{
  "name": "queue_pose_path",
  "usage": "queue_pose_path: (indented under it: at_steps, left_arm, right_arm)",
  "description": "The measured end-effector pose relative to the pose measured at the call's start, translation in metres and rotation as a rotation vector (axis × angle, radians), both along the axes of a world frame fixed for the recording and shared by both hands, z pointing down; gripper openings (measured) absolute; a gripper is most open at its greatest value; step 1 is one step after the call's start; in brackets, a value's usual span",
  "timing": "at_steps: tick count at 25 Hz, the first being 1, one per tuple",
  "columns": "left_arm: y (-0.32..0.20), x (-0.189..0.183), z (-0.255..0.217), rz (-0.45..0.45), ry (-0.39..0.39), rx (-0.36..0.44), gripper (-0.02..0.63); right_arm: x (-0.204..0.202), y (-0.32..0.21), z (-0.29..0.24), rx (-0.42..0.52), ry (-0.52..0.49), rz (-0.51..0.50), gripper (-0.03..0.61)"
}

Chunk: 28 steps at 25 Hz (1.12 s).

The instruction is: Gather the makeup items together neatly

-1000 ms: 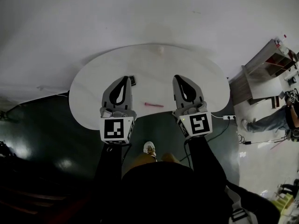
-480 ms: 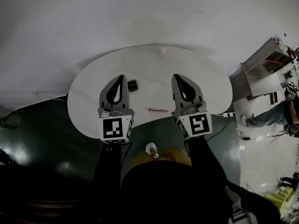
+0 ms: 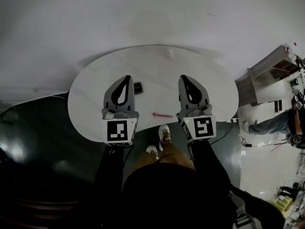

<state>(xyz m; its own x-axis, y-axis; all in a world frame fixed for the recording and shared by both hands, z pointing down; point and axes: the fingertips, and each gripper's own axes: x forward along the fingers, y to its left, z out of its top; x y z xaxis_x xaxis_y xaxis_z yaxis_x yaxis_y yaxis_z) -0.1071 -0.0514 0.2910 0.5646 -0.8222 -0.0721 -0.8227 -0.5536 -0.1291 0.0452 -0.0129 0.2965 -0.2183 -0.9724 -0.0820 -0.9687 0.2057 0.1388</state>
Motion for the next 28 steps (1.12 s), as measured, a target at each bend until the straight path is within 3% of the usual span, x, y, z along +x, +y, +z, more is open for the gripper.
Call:
queue_pose_path:
  at_steps: [16,19,23,28]
  left_arm:
    - [-0.064,0.000,0.011,-0.143,-0.032,-0.027,0.015]
    - [-0.075,0.001,0.016,-0.181,-0.047,-0.032,0.015]
    - [-0.087,0.002,0.027,-0.233,-0.062,-0.054,0.015]
    - [-0.092,0.007,0.039,-0.267,-0.077,-0.065,0.015]
  right_arm:
    - [-0.010,-0.102,0.024,-0.064,-0.017,-0.176,0.028]
    - [-0.024,-0.118,0.035,-0.123,-0.034,-0.274,0.028]
    - [-0.038,-0.132,0.055,-0.148,0.020,-0.412,0.029]
    - [-0.047,-0.142,0.079,-0.168,0.051,-0.488,0.029]
